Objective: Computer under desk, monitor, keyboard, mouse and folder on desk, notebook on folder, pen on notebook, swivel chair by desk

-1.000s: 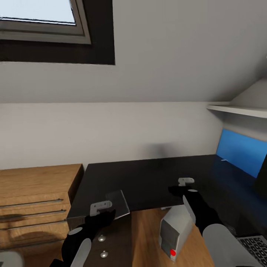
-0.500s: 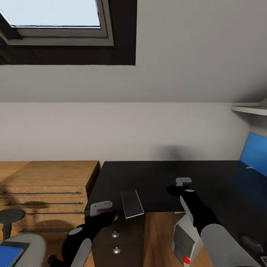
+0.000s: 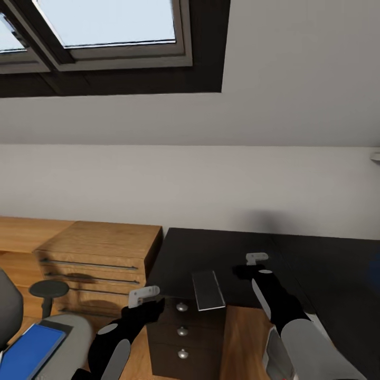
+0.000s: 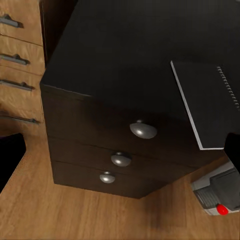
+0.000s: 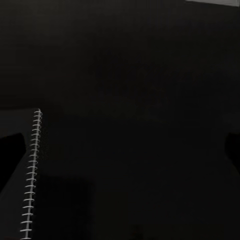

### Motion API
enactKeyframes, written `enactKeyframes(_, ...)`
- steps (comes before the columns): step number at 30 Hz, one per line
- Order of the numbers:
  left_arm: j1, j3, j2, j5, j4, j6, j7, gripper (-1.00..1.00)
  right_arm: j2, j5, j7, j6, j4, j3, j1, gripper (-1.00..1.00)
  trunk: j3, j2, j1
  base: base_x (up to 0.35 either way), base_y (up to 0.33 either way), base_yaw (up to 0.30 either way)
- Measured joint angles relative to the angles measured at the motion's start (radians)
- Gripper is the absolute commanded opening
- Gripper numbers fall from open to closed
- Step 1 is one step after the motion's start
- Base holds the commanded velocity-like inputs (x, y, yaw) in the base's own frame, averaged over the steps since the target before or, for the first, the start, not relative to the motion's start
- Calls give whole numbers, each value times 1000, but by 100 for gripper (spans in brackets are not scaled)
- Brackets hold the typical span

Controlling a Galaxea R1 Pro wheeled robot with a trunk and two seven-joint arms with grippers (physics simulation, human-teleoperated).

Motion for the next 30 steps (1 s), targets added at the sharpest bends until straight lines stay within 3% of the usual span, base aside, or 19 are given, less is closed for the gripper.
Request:
enactKeyframes(15, 0, 0, 0, -2, 0, 0, 0, 100, -2, 6, 0, 0, -2, 0, 0, 100, -1, 0, 0, 0, 0, 26)
enactKeyframes(30, 0, -1, 0, 0, 1, 0, 0, 100, 0, 7, -8, -3, -1, 21, 0, 100, -1, 0, 0, -14, 26, 272)
